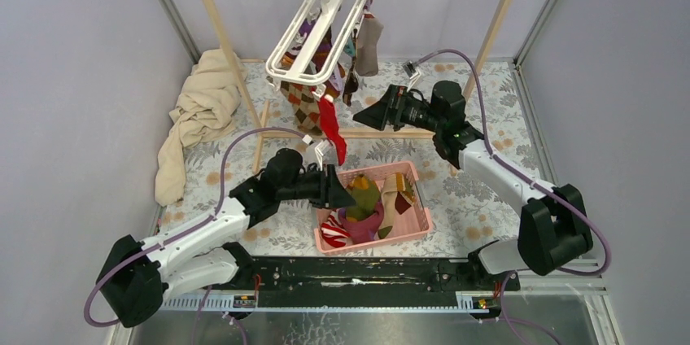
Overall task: Remove the socks clipped to the hanger
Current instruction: Place the sock in the bin, then remove the sock from the hanger.
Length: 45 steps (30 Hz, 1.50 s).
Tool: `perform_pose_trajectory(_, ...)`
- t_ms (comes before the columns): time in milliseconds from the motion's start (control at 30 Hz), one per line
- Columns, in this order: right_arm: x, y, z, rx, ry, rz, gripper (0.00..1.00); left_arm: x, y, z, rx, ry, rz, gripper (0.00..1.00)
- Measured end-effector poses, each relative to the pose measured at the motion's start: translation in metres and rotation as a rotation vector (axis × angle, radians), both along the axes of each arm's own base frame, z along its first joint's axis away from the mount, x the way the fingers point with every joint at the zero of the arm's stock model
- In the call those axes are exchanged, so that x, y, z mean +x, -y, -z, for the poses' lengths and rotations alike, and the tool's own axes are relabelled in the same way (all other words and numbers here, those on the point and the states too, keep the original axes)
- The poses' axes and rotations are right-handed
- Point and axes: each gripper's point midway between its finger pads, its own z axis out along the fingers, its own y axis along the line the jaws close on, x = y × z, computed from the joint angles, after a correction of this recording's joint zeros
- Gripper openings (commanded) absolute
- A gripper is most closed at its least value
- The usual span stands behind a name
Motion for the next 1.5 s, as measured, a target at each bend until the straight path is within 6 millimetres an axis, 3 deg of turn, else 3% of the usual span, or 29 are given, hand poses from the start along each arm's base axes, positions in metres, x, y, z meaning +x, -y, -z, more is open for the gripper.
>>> perform_pose_trajectory(33, 0.0, 0.003, 0.001, -0.018, 0.008, 0.014, 1.0, 0.001, 0.0, 0.0, 0.0, 0.005, -0.003, 0.93)
perform_pose_trajectory(100, 0.0, 0.008, 0.003, -0.051, 0.029, 0.039, 1.0, 0.001, 0.001, -0.004, -0.006, 0.031, -0.002, 0.98)
perform_pose_trajectory(333, -0.013, 0.018, -0.008, -0.122, 0.155, 0.066, 0.97, 0.003, -0.007, -0.044, -0.03, 0.143, -0.029, 0.99)
perform_pose_trajectory(500, -0.04, -0.004, -0.017, -0.209, 0.266, 0.027, 0.97, 0.006, -0.015, -0.079, -0.057, 0.231, -0.063, 0.99)
perform_pose_trajectory(633, -0.06, -0.02, -0.026, -0.226, 0.345, -0.01, 0.97, 0.006, -0.023, -0.08, -0.029, 0.243, -0.088, 0.98)
perform_pose_trajectory(867, -0.051, -0.028, -0.031, -0.215, 0.388, -0.006, 0.97, 0.002, -0.041, -0.076, 0.022, 0.246, -0.143, 0.98)
perform_pose_trajectory(1100, -0.034, -0.048, -0.018, -0.213, 0.401, -0.016, 0.96, 0.003, -0.077, -0.096, 0.066, 0.294, -0.29, 0.99)
perform_pose_trajectory(1300, -0.03, -0.081, -0.02, -0.219, 0.465, -0.011, 0.96, 0.012, -0.114, -0.119, 0.1, 0.337, -0.48, 0.99)
perform_pose_trajectory(1500, -0.022, -0.109, -0.015, -0.249, 0.503, 0.064, 0.94, 0.016, -0.143, -0.11, 0.177, 0.331, -0.605, 0.99)
